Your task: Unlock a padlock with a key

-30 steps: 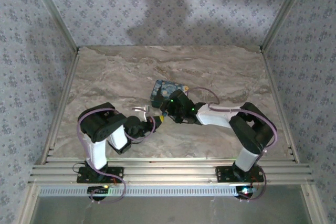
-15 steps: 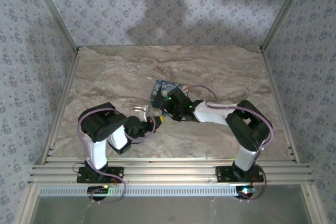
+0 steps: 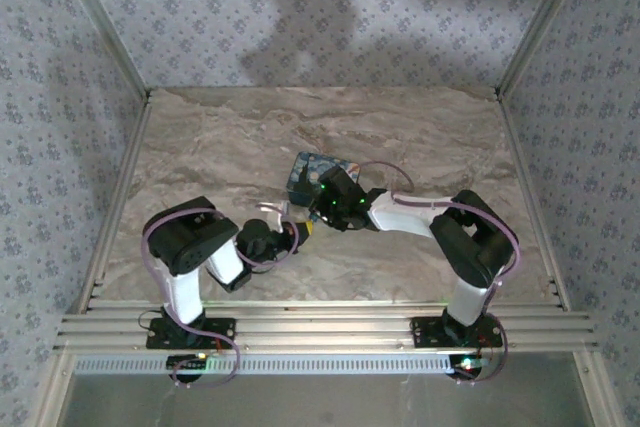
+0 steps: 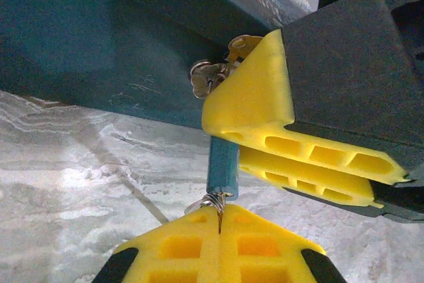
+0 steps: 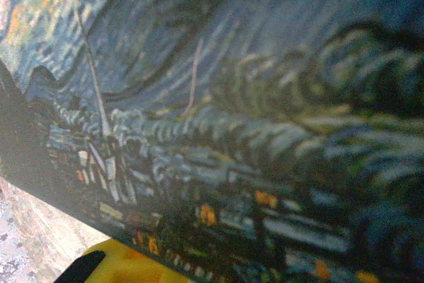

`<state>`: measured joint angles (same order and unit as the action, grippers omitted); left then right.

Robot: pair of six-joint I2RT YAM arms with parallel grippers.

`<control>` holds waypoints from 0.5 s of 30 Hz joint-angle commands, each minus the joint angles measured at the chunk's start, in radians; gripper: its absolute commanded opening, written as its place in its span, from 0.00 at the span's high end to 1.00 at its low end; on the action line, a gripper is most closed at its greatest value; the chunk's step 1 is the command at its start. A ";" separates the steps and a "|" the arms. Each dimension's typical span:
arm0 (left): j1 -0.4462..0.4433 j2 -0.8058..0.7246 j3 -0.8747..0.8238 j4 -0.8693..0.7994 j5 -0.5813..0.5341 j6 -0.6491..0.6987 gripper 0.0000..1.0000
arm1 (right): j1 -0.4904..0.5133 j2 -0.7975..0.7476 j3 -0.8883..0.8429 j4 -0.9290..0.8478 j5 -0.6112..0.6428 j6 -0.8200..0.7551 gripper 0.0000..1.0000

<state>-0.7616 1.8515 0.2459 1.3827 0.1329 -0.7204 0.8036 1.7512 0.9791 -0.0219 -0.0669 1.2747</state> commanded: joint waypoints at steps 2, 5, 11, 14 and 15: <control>-0.018 -0.092 0.047 -0.335 -0.031 0.178 1.00 | 0.009 0.005 0.016 -0.027 -0.054 0.008 0.70; -0.018 -0.143 0.067 -0.420 -0.044 0.236 1.00 | 0.009 -0.005 0.017 -0.030 -0.058 0.008 0.48; -0.019 -0.153 0.093 -0.471 -0.067 0.273 1.00 | 0.011 -0.033 0.012 -0.047 -0.045 0.008 0.41; -0.040 -0.169 0.099 -0.503 -0.113 0.314 1.00 | 0.011 -0.047 0.009 -0.066 -0.033 0.002 0.40; -0.052 -0.178 0.103 -0.523 -0.134 0.332 1.00 | 0.011 -0.050 0.008 -0.072 -0.031 -0.001 0.40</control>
<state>-0.7834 1.6943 0.3424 0.9932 0.0452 -0.4622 0.8104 1.7390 0.9806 -0.0402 -0.1017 1.2709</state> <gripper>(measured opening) 0.059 0.603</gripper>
